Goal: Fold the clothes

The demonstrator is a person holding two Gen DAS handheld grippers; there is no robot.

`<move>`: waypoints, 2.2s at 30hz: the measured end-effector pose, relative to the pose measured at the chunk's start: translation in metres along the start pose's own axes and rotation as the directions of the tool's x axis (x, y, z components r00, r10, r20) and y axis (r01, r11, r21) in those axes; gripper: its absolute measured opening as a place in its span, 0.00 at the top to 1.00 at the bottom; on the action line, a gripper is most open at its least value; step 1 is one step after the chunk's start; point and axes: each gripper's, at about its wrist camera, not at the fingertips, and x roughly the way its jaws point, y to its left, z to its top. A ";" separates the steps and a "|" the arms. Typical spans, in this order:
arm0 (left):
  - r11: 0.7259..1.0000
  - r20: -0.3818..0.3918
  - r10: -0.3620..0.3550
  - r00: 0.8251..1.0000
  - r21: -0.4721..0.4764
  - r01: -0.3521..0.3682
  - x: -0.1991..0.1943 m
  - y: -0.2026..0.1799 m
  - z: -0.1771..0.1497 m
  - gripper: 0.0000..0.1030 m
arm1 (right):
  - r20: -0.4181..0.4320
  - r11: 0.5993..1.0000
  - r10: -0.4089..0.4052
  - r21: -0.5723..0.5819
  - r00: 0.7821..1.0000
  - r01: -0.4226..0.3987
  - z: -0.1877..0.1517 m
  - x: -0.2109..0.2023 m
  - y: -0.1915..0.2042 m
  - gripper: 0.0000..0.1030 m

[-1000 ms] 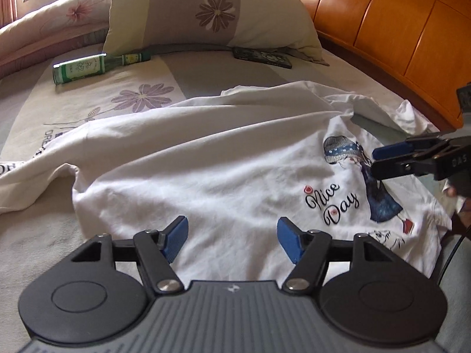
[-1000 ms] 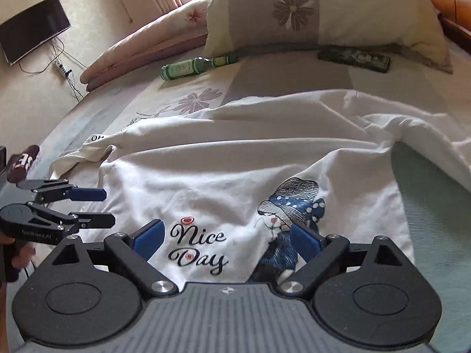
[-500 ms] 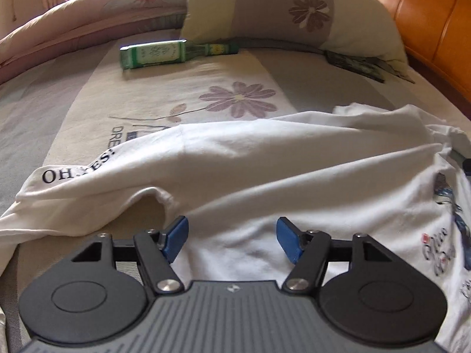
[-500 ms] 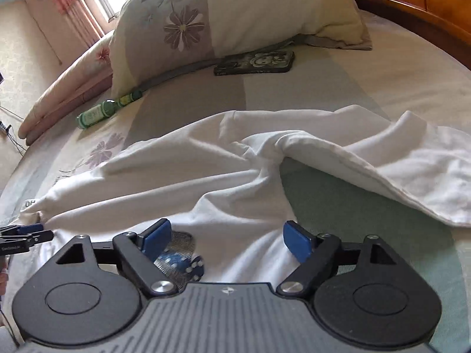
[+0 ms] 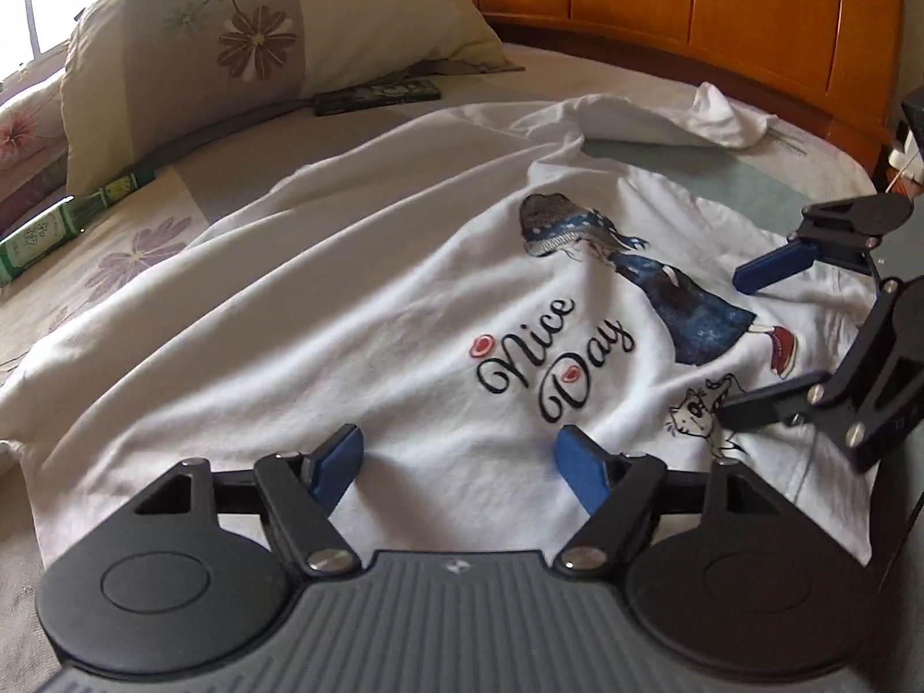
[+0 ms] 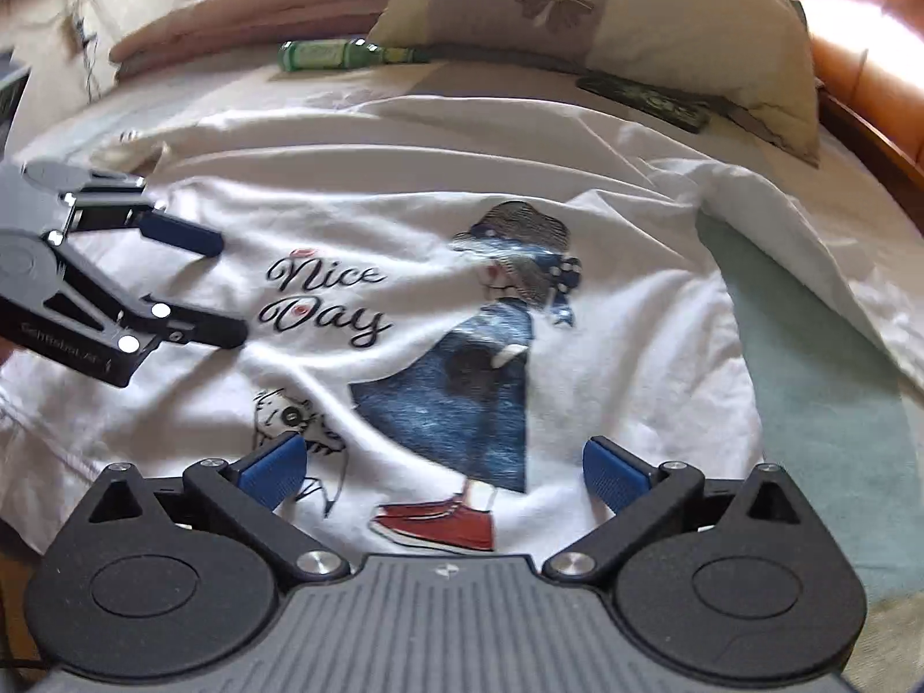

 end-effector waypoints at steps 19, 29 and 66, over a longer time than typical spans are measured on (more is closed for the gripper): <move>0.992 -0.033 0.043 0.999 -0.120 -0.047 -0.012 0.009 -0.010 0.25 | 0.034 0.997 -0.049 0.056 0.998 0.047 -0.021 -0.016 0.027 0.00; 0.944 -0.051 0.115 0.992 -0.305 -0.125 -0.059 0.034 -0.052 0.23 | 0.054 0.991 -0.119 0.074 0.991 0.115 -0.030 -0.018 0.031 0.00; 0.911 -0.011 -0.023 1.000 -0.412 0.016 -0.088 -0.004 -0.071 0.17 | 0.038 0.990 -0.048 0.137 0.998 0.043 -0.070 -0.072 0.062 0.00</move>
